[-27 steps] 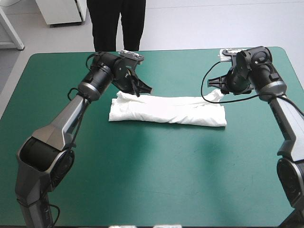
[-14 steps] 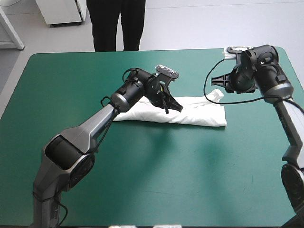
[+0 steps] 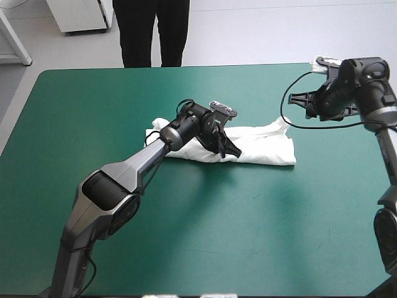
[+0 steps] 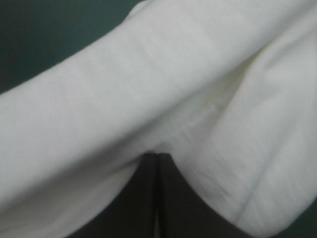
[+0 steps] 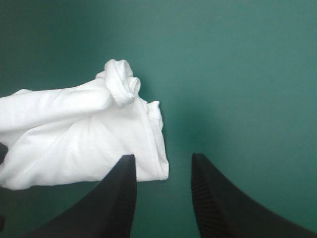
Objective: Fold the cloth
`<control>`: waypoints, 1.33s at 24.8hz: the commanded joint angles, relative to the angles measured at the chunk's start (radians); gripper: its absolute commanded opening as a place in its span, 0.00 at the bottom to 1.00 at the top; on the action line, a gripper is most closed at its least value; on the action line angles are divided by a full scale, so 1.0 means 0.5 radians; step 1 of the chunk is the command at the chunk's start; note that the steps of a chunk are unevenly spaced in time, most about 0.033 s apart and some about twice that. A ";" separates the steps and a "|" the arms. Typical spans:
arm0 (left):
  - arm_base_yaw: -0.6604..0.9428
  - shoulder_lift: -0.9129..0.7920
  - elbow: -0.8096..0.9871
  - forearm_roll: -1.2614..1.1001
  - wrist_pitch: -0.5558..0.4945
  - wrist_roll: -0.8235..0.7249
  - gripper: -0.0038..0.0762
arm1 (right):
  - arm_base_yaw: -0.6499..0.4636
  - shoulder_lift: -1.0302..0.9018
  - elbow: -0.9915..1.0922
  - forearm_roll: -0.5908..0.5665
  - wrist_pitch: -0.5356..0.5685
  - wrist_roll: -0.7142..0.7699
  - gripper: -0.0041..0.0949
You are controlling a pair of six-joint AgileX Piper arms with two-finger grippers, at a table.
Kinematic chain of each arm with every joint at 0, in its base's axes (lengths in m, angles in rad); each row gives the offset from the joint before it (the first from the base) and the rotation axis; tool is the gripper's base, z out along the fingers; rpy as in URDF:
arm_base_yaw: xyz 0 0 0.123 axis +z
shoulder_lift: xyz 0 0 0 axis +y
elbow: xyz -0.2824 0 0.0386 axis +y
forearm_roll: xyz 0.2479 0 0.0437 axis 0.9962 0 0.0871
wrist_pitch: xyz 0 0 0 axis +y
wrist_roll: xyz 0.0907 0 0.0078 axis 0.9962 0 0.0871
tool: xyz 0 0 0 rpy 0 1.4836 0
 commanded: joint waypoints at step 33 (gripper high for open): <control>-0.008 -0.090 -0.049 -0.096 0.003 0.000 0.04 | -0.003 0.502 0.485 0.899 -0.484 -0.830 0.12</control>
